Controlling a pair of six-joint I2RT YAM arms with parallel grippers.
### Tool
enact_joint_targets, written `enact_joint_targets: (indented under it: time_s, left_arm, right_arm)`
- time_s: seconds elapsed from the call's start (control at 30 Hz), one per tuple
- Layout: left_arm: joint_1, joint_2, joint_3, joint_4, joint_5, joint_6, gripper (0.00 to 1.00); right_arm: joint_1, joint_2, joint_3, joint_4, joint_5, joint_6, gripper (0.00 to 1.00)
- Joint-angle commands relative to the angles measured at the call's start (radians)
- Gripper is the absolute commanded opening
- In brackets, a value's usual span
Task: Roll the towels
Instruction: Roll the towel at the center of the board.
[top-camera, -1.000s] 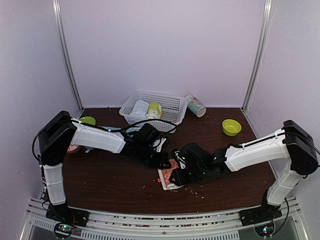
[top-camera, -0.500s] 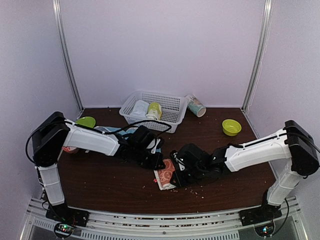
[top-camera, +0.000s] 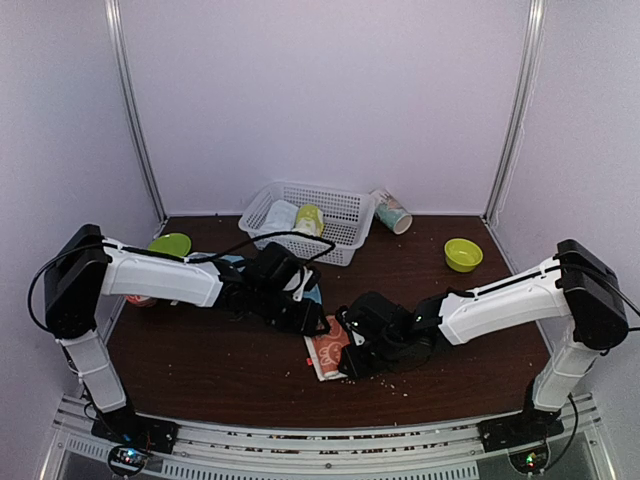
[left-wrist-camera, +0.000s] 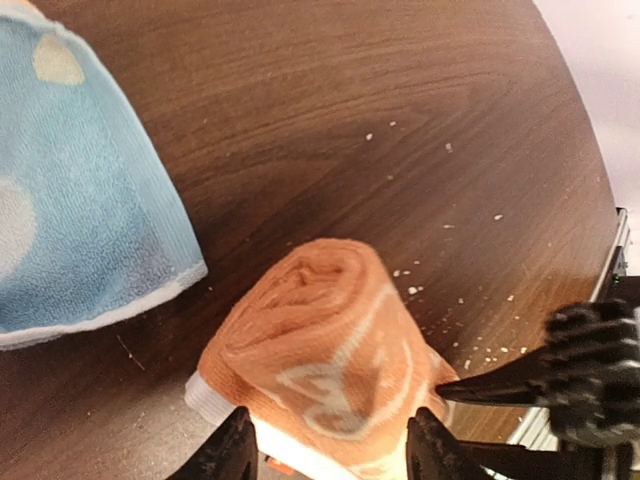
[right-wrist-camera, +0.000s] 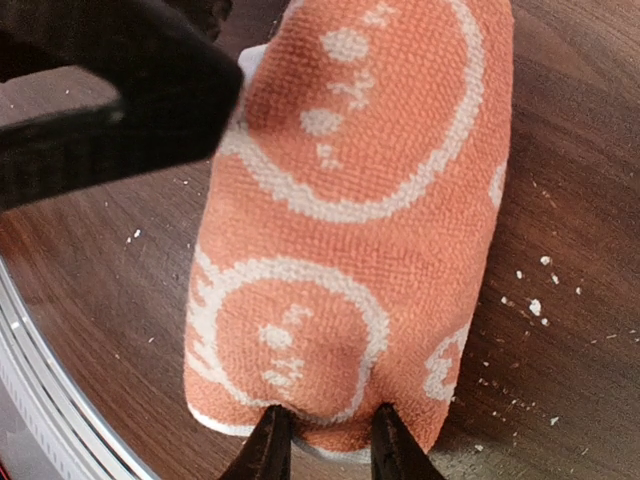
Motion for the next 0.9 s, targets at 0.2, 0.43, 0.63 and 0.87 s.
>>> enact_joint_targets:
  time_s: [0.2, 0.43, 0.63, 0.87]
  left_arm:
    - [0.003, -0.025, 0.067, 0.016, 0.041, 0.006, 0.49]
    - [0.003, 0.030, 0.104, 0.086, 0.111, -0.023, 0.43]
    - [0.003, 0.064, 0.110, 0.134, 0.154, -0.038, 0.39]
    - [0.003, 0.120, 0.104, 0.142, 0.155, -0.039, 0.31]
  right_arm:
    - [0.005, 0.020, -0.004, -0.037, 0.029, 0.003, 0.29]
    - [0.005, 0.006, -0.009, -0.022, 0.030, 0.001, 0.29]
    - [0.004, 0.003, -0.011, -0.009, 0.029, 0.000, 0.30]
    - [0.005, -0.008, -0.006, -0.005, 0.024, -0.007, 0.30]
